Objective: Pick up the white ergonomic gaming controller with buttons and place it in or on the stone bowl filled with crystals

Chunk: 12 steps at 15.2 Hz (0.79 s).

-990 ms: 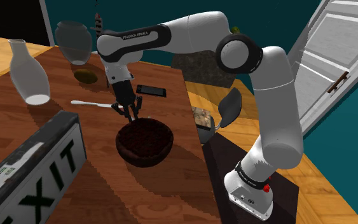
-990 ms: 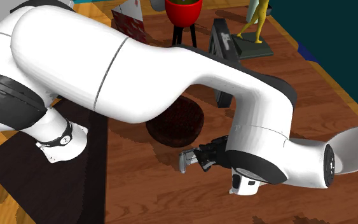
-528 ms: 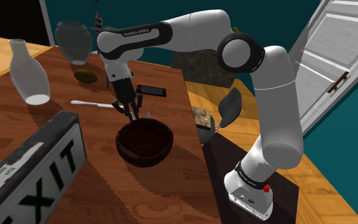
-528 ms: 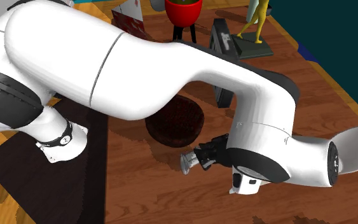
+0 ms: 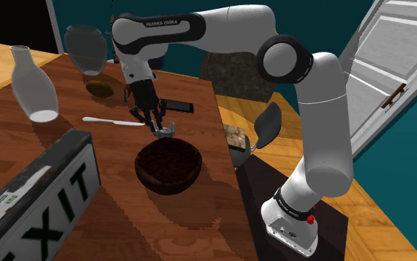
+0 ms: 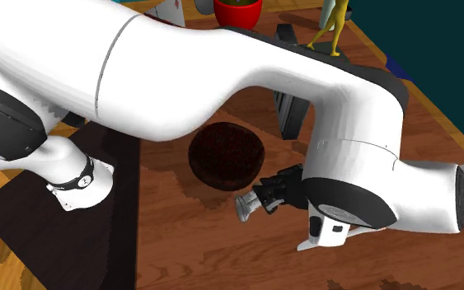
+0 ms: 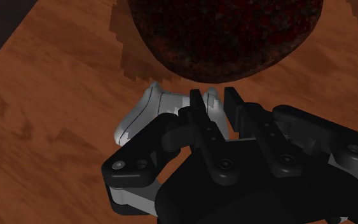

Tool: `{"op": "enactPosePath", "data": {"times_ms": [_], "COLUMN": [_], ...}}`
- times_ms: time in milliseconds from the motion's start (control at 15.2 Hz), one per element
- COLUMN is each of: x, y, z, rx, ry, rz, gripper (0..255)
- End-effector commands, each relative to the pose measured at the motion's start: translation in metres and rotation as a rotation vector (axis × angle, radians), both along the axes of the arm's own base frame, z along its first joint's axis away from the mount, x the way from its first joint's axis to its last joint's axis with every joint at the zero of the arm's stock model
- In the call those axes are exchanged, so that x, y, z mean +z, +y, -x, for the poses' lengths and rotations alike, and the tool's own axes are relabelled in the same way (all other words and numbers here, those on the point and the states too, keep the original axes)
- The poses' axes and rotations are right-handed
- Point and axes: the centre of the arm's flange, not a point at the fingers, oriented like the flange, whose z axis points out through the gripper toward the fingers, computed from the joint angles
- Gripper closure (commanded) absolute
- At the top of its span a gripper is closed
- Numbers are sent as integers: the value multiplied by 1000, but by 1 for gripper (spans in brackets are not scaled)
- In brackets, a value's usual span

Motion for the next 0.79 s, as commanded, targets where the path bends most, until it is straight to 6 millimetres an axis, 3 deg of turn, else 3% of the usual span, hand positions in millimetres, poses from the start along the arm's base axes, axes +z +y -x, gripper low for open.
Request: {"op": "enactPosePath", "data": {"times_ms": [0, 726], "x": [11, 69], "y": [0, 0], "z": [0, 0], "rx": [0, 0], "ry": [0, 0], "rz": [0, 0], "gripper": [255, 255]}}
